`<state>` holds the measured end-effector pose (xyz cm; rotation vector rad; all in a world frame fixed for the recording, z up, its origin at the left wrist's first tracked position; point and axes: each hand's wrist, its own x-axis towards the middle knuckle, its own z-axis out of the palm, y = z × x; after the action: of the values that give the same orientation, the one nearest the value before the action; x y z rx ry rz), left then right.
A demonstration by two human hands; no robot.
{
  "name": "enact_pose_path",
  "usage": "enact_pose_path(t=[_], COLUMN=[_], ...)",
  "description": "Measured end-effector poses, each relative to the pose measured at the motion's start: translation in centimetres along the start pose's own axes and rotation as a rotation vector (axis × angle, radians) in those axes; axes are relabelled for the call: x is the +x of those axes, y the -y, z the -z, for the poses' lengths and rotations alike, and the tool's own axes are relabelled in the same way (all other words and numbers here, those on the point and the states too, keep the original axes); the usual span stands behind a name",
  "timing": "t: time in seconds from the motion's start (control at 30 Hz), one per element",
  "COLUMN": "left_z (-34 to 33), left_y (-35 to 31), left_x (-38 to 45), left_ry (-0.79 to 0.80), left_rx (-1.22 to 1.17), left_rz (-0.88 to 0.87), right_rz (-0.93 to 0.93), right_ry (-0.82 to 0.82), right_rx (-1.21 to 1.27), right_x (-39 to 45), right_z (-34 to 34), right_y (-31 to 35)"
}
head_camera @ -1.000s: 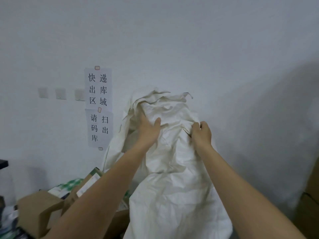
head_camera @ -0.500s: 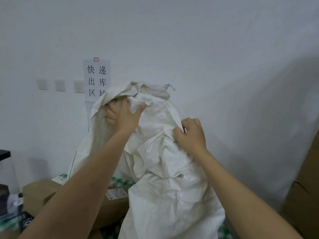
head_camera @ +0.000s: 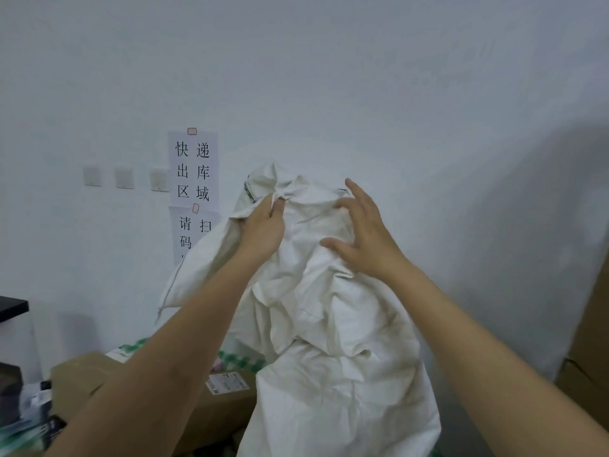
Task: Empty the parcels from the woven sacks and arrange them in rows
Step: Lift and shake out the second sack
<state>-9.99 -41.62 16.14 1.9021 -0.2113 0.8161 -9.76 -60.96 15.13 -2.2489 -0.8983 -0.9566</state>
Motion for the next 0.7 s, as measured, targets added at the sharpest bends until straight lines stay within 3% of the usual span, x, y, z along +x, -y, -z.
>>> enact_pose_path(t=[0.17, 0.3, 0.37, 0.53, 0.63, 0.7], left_z=[0.1, 0.4, 1.1, 2.5, 3.5, 4.3], left_y=[-2.0, -2.8, -2.7, -2.5, -1.4, -1.2], left_x=[-0.1, -0.2, -0.2, -1.3, -1.7, -1.6], left_ry=[0.083, 0.22, 0.246, 0.021, 0.025, 0.102], left_rx=[-0.147, -0.222, -0.095, 0.317, 0.529, 0.526], left_rz=[-0.025, 0.09, 0.073, 0.004, 0.203, 0.363], right_rz=[-0.047, -0.149, -0.19, -0.312, -0.385, -0.434], right_ry=[0.292, 0.345, 0.39, 0.256, 0.095, -0.026], right_rx=[-0.222, -0.095, -0.152, -0.27, -0.216, -0.144], right_x=[3.7, 5.3, 5.5, 5.9, 6.1, 6.2], right_z=[1.5, 0.6, 0.3, -0.7, -1.4, -1.0], right_y=[1.1, 2.4, 2.7, 3.0, 3.3, 3.7])
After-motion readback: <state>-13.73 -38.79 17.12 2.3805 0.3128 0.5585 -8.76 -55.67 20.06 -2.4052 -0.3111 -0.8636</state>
